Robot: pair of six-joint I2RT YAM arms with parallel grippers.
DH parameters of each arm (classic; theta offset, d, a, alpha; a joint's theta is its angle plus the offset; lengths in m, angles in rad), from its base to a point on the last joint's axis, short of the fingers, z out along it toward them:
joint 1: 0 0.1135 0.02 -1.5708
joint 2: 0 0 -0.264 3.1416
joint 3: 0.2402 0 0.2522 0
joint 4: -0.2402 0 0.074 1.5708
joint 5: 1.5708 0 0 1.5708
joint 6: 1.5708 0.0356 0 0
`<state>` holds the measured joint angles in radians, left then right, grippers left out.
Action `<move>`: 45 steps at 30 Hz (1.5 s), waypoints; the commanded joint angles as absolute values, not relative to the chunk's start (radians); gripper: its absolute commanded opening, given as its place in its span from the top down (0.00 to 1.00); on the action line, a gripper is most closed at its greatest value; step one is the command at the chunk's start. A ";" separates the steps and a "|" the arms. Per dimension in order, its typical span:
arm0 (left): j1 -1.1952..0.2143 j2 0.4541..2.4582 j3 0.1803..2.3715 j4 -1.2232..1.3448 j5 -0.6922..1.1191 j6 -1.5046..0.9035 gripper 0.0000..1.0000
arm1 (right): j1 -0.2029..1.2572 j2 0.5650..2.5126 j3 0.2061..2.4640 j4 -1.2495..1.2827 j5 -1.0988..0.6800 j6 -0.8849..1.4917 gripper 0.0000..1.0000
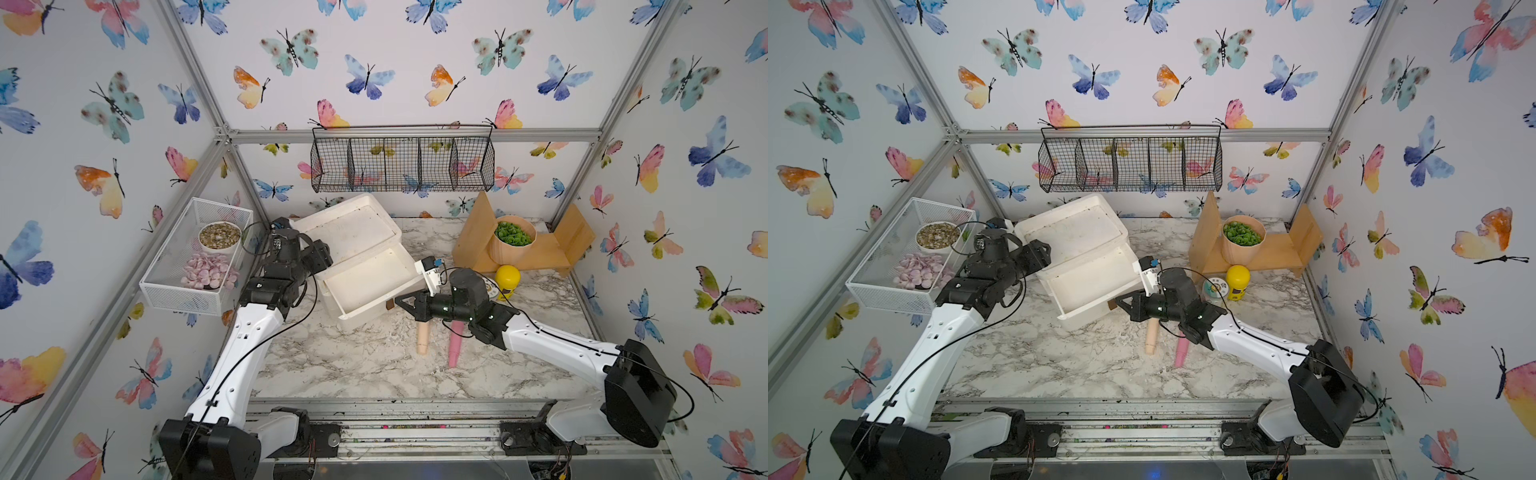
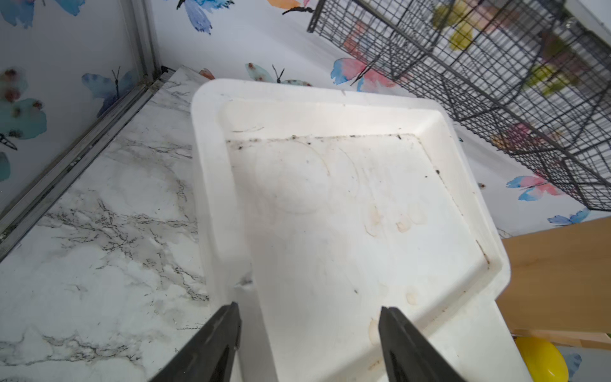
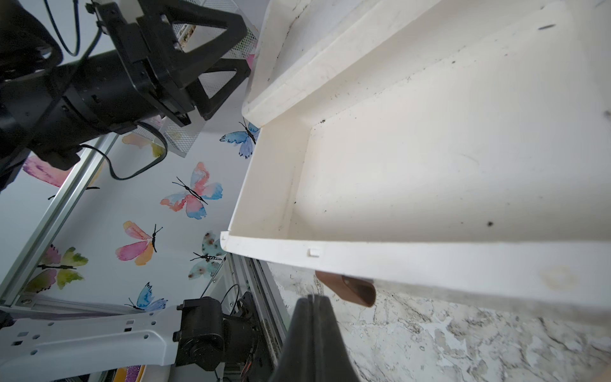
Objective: Take the microphone out of the drawer
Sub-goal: Close the drawer in the storage box.
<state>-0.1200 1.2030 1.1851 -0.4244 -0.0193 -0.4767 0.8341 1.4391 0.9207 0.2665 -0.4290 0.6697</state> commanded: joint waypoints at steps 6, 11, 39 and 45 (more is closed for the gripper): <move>-0.097 1.318 1.247 -0.384 -0.023 -0.435 0.38 | 0.858 1.484 0.961 0.279 -0.385 0.659 0.98; -0.097 1.360 1.267 -0.431 -0.073 -0.411 0.49 | 0.862 1.490 0.961 0.286 -0.382 0.660 0.98; -0.098 1.341 1.226 -0.394 -0.001 -0.478 0.60 | 0.873 1.747 1.210 0.317 -0.263 0.569 0.98; -0.098 1.343 1.239 -0.399 -0.003 -0.466 0.60 | 0.874 1.712 1.208 0.237 -0.225 0.504 0.97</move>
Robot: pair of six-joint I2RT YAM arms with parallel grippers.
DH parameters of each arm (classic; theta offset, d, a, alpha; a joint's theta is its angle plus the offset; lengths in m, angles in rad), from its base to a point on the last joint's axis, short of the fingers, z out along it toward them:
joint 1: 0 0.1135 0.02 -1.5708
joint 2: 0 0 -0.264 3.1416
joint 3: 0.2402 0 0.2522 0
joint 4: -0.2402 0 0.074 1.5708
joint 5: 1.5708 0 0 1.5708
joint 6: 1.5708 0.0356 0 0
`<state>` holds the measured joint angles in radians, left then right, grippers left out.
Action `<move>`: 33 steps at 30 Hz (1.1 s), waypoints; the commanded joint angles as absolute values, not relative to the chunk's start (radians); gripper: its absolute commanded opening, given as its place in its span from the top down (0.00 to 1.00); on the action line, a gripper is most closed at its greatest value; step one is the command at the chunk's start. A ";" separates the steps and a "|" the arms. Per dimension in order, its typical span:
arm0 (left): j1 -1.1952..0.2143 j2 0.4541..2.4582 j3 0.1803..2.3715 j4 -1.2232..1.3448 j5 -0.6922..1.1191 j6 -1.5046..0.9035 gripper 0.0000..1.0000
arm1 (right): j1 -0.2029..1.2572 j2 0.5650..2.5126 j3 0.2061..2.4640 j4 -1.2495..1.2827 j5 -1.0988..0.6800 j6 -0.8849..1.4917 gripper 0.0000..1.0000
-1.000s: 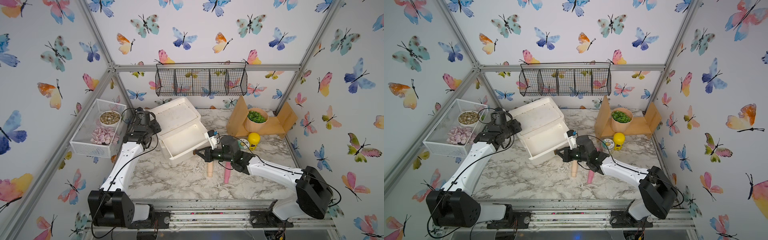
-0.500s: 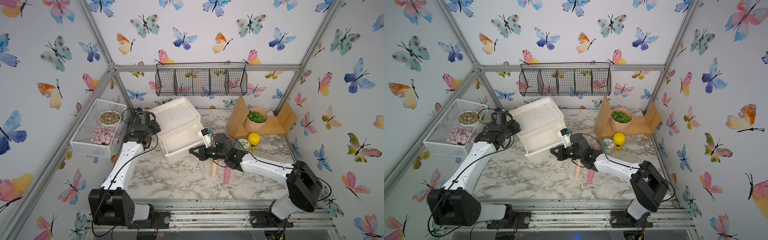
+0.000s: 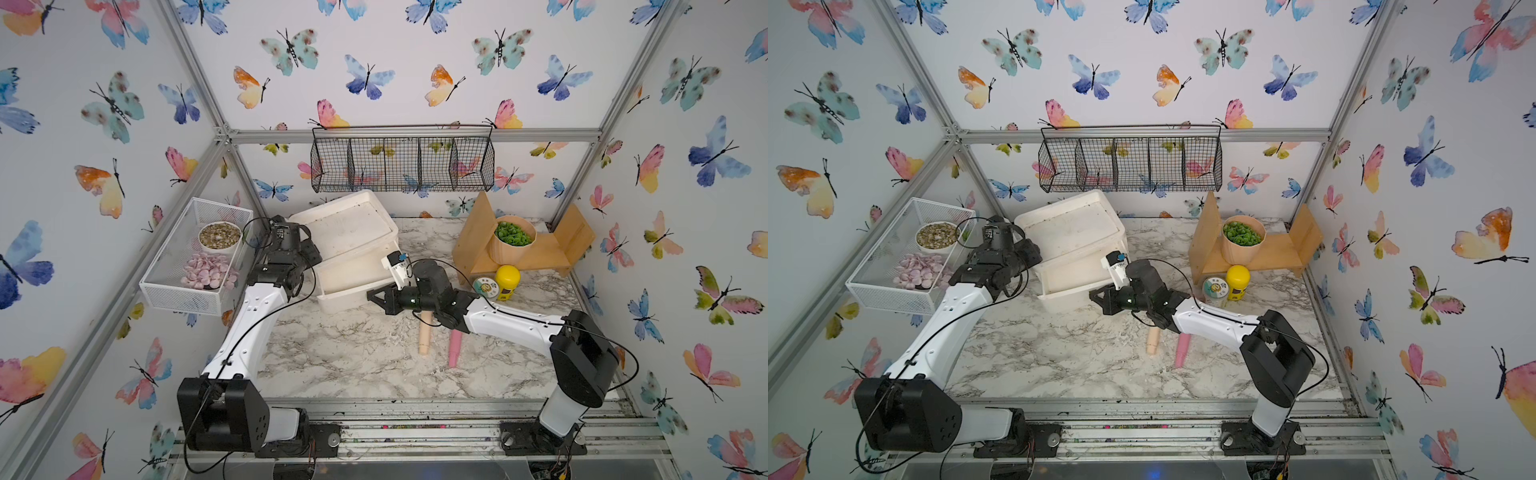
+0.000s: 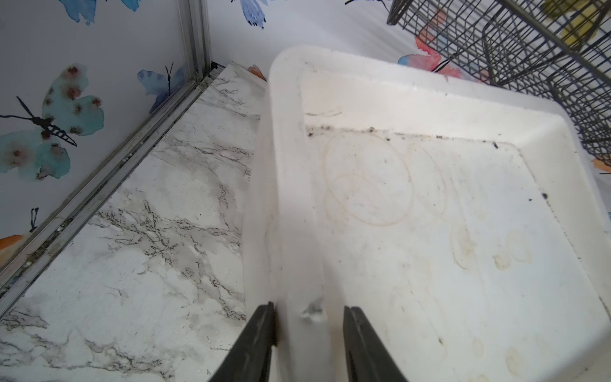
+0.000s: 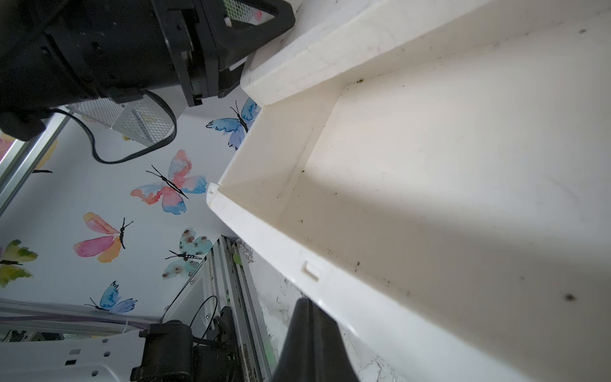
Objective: Take the microphone out of the drawer
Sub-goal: Close the drawer in the storage box.
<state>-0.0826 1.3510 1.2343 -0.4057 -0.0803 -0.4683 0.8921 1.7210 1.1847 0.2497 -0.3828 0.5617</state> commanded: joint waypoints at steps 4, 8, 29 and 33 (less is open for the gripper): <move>-0.099 1.351 1.248 -0.403 0.000 -0.465 0.60 | 0.872 1.665 1.183 0.180 -0.164 0.456 0.97; -0.098 1.350 1.255 -0.407 -0.001 -0.465 0.60 | 0.871 1.642 1.183 0.143 -0.083 0.411 0.98; -0.100 1.322 1.253 -0.422 0.050 -0.513 0.59 | 0.872 1.866 1.383 0.256 -0.104 0.400 0.98; -0.106 1.323 1.252 -0.417 0.061 -0.532 0.59 | 0.871 1.912 1.426 0.276 -0.078 0.400 0.95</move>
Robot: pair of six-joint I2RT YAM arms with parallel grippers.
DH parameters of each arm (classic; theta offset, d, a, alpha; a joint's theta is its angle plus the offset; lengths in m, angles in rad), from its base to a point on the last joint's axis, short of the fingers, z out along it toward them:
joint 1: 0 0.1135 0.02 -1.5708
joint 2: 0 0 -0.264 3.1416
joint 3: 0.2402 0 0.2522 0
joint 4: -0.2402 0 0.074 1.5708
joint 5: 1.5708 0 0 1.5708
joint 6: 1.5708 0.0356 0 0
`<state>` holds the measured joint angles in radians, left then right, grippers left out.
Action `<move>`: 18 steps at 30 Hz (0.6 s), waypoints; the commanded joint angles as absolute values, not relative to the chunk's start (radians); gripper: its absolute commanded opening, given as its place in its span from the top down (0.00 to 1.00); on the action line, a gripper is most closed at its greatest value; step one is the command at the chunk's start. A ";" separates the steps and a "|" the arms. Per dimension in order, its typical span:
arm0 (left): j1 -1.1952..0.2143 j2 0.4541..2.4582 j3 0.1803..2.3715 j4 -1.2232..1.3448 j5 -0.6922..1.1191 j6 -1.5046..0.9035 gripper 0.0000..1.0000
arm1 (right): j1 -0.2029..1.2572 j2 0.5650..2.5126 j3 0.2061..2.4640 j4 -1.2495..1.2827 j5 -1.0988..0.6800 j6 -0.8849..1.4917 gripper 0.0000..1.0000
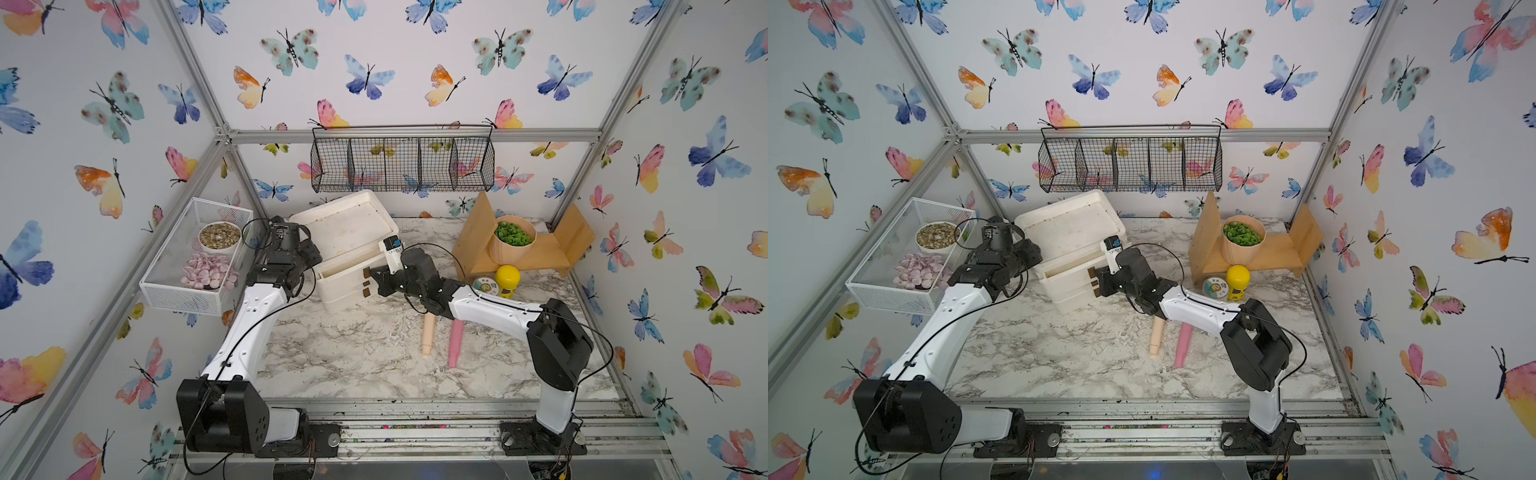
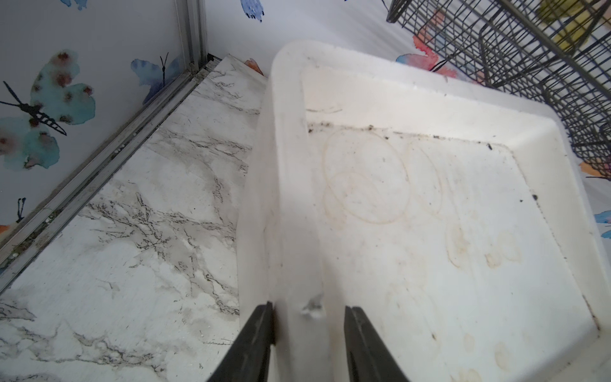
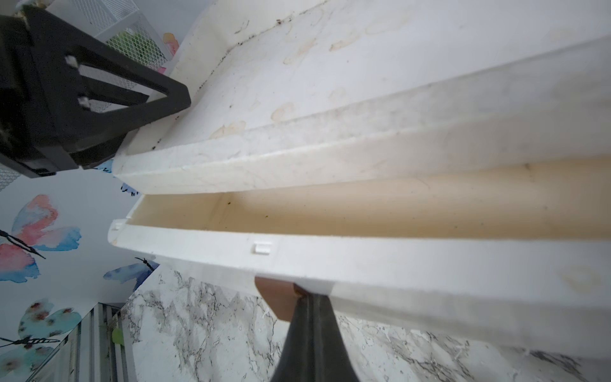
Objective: Take the microphone out of the drawer
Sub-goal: Close the drawer in the storage box.
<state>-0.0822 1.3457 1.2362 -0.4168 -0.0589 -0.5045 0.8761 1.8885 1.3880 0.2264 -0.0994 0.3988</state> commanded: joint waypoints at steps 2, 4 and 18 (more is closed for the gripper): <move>-0.109 1.325 1.252 -0.413 0.064 -0.539 0.59 | 0.871 1.935 1.450 0.282 -0.070 0.400 0.94; -0.115 1.328 1.252 -0.408 0.066 -0.549 0.59 | 0.871 1.964 1.485 0.275 -0.068 0.397 0.93; -0.121 1.346 1.241 -0.388 0.071 -0.550 0.56 | 0.871 1.861 1.343 0.298 -0.031 0.425 0.80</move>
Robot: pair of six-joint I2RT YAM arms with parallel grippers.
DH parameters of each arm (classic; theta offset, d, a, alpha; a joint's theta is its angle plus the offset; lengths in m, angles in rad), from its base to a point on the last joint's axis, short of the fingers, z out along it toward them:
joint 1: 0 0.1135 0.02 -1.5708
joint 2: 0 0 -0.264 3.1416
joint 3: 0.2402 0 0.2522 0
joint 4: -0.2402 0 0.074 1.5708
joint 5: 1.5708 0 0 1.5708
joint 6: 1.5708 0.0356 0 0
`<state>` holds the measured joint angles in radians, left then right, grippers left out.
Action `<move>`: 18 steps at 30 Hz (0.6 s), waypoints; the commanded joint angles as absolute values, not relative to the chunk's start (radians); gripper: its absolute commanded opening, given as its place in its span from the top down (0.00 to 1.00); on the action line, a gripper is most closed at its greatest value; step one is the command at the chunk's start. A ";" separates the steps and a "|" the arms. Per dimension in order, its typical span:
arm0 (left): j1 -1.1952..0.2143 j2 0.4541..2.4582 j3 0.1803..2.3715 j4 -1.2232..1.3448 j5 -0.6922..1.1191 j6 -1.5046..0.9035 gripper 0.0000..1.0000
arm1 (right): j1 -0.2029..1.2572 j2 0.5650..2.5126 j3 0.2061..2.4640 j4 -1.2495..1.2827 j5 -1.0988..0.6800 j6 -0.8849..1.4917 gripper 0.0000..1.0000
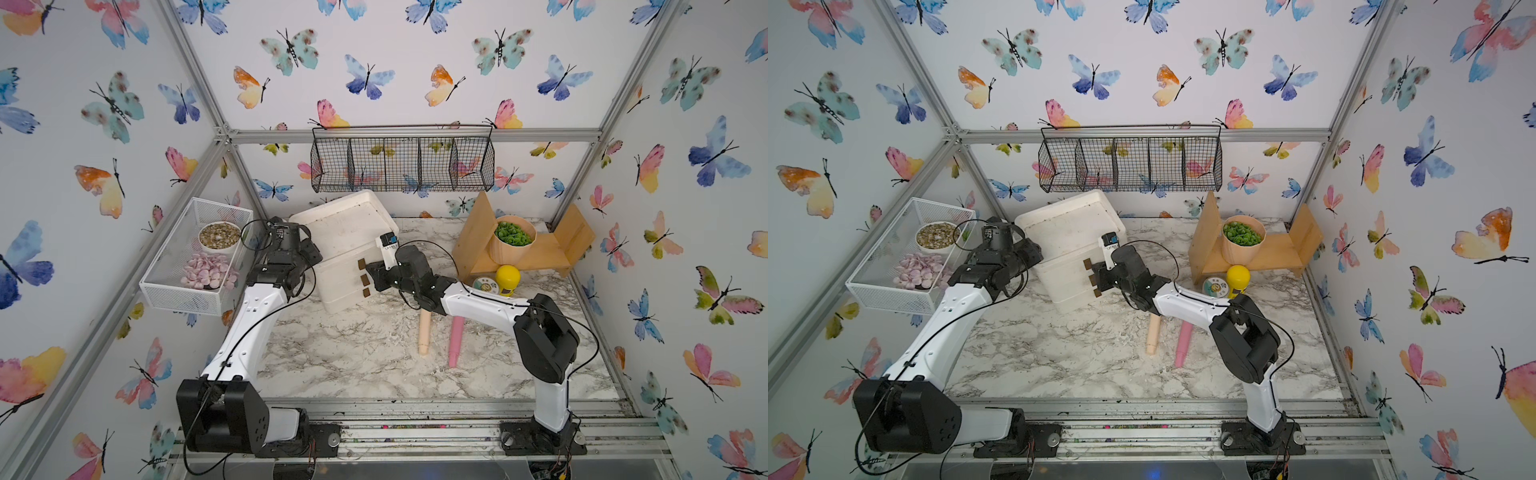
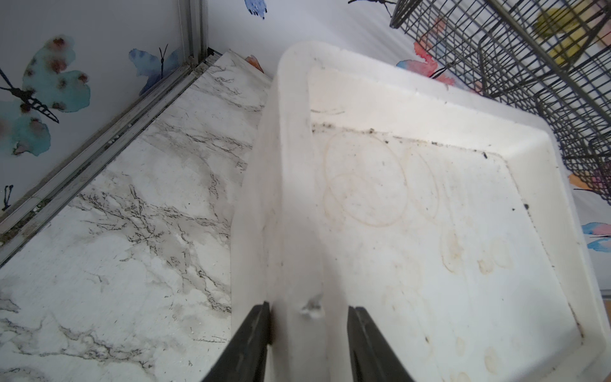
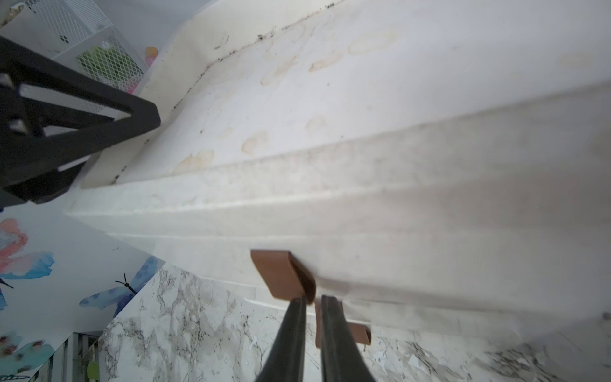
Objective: Take the microphone out of the drawer
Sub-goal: Close the drawer in the storage box.
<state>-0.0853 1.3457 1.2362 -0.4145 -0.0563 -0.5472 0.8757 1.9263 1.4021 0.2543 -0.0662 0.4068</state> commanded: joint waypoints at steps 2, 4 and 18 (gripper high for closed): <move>-0.120 1.346 1.240 -0.383 0.068 -0.546 0.56 | 0.871 1.819 1.278 0.322 -0.029 0.439 0.75; -0.120 1.346 1.237 -0.377 0.067 -0.546 0.56 | 0.871 1.785 1.230 0.329 -0.030 0.458 0.68; -0.120 1.339 1.226 -0.358 0.069 -0.535 0.55 | 0.807 1.821 1.060 0.567 -0.325 0.742 0.44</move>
<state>-0.0853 1.3457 1.2354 -0.4091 -0.0551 -0.5434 0.8120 1.7817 1.0527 0.4587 -0.2230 0.6476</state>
